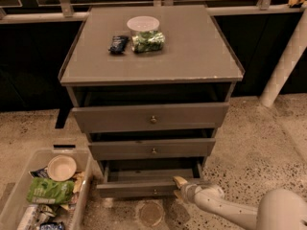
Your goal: Open bottom drawer
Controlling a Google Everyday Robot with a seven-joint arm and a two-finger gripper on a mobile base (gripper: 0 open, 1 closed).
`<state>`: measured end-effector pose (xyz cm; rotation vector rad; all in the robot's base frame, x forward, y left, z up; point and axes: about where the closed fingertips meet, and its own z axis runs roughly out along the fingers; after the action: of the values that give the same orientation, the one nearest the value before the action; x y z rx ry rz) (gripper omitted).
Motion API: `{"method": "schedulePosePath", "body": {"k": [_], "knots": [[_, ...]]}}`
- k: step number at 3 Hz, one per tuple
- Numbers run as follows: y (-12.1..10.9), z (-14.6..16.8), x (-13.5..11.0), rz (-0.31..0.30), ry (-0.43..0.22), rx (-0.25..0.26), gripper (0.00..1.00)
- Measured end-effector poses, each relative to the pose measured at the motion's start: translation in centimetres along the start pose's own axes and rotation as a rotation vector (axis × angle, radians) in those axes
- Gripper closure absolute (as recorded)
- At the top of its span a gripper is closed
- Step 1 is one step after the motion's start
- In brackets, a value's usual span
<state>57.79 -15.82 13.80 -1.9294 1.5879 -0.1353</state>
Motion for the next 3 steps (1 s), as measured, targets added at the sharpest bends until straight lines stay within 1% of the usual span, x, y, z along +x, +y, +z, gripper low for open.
{"method": "schedulePosePath", "body": {"k": [1, 2, 3], "knots": [[-0.2, -0.4, -0.1, 0.0, 0.0, 0.0, 1.0], [1.0, -0.5, -0.5, 0.011, -0.011, -0.001, 1.0], [0.7, -0.9, -0.6, 0.012, -0.011, -0.001, 1.0]]}}
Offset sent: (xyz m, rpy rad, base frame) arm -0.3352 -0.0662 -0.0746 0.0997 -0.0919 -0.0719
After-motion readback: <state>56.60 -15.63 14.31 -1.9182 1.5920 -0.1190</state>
